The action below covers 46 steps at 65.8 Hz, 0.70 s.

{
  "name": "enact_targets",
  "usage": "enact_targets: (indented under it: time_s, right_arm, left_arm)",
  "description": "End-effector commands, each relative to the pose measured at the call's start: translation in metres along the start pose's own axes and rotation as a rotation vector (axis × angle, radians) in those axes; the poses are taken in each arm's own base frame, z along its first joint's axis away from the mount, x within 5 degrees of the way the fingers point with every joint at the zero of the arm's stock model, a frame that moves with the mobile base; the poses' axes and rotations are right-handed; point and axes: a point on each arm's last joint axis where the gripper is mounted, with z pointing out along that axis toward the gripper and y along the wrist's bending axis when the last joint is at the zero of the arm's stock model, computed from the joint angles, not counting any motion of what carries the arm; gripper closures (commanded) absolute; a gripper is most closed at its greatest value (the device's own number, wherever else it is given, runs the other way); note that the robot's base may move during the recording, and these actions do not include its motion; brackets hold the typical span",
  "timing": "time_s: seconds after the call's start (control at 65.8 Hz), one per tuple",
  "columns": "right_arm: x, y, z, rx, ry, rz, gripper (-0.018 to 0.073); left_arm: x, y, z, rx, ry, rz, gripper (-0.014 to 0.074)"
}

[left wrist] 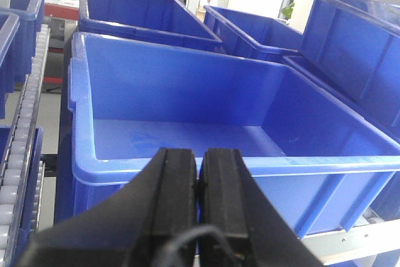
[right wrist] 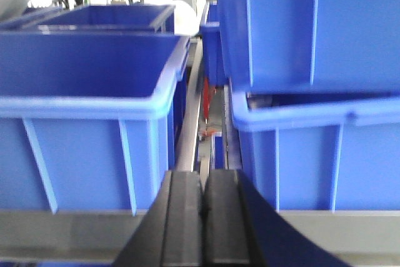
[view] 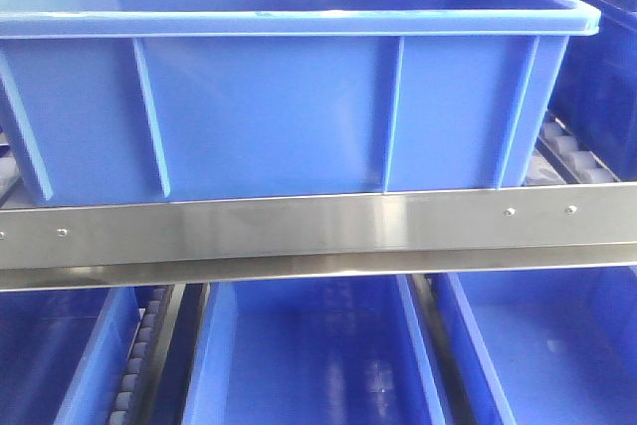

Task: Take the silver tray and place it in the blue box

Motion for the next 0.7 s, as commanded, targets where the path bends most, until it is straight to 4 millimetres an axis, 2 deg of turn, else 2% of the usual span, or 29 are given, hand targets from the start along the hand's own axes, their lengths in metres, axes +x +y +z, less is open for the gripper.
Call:
enact_targets:
  time_s: [0.0, 0.684]
  right_arm:
    - [-0.0120, 0.0007, -0.0025, -0.003, -0.104, -0.018, 0.0503]
    - [-0.0143, 0.0010, -0.0028, -0.006, -0.129, -0.017, 0.0503]
  left_arm:
    - [-0.0169, -0.0036, 0.0002, 0.028, -0.109, 0.003, 0.0603]
    - [-0.0162, -0.0034, 0.0002, 0.027, -0.106, 0.003, 0.0603]
